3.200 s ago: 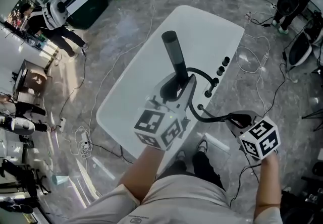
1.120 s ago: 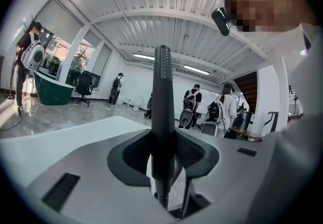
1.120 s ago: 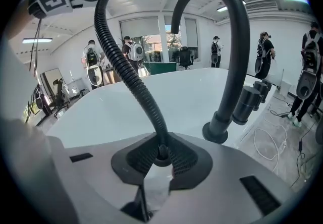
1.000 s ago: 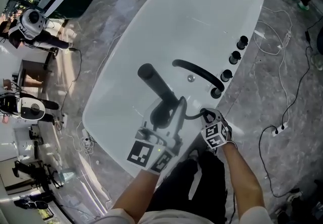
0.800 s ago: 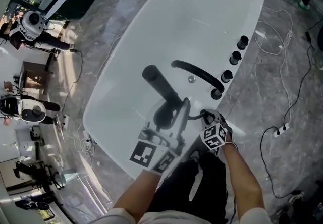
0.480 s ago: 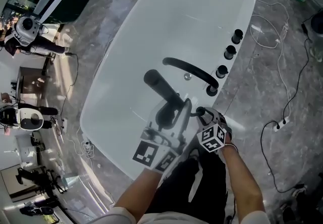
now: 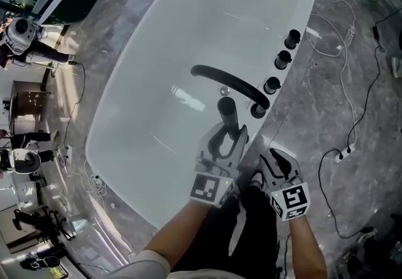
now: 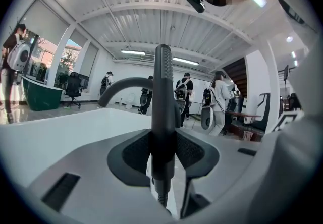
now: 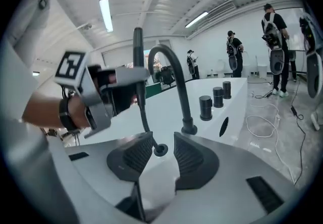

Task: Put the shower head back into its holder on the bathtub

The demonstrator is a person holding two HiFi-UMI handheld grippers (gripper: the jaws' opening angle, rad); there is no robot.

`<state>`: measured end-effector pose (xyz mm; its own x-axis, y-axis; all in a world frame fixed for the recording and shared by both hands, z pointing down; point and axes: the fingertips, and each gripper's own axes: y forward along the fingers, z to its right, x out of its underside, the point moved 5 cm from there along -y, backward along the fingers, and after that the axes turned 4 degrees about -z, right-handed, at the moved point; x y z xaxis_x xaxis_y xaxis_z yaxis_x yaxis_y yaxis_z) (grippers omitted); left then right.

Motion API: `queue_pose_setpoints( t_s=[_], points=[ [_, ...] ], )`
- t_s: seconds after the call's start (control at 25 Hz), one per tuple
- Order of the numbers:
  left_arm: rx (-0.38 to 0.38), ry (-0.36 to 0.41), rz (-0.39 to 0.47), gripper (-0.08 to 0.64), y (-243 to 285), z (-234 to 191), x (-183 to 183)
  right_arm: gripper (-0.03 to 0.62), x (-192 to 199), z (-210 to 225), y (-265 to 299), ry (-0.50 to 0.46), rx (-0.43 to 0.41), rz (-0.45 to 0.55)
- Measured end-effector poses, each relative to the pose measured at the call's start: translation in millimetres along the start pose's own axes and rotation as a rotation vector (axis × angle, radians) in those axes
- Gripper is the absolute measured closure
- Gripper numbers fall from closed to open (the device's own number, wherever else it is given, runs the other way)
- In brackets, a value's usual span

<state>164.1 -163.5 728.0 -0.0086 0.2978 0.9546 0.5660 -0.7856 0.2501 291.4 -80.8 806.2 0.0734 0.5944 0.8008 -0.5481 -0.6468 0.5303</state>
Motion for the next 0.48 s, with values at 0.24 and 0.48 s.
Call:
queue_pose_setpoints(
  t_s=[0.24, 0.48],
  points=[
    [0.001, 0.036, 0.007, 0.428, 19.0, 13.4, 55.7, 0.456, -8.7, 15.0, -14.1, 0.014, -0.019, 0.04],
    [-0.006, 0.115, -0.005, 0.428, 32.3, 14.6, 94.5, 0.456, -3.7, 20.4, -10.2, -0.008, -0.031, 0.027]
  ],
)
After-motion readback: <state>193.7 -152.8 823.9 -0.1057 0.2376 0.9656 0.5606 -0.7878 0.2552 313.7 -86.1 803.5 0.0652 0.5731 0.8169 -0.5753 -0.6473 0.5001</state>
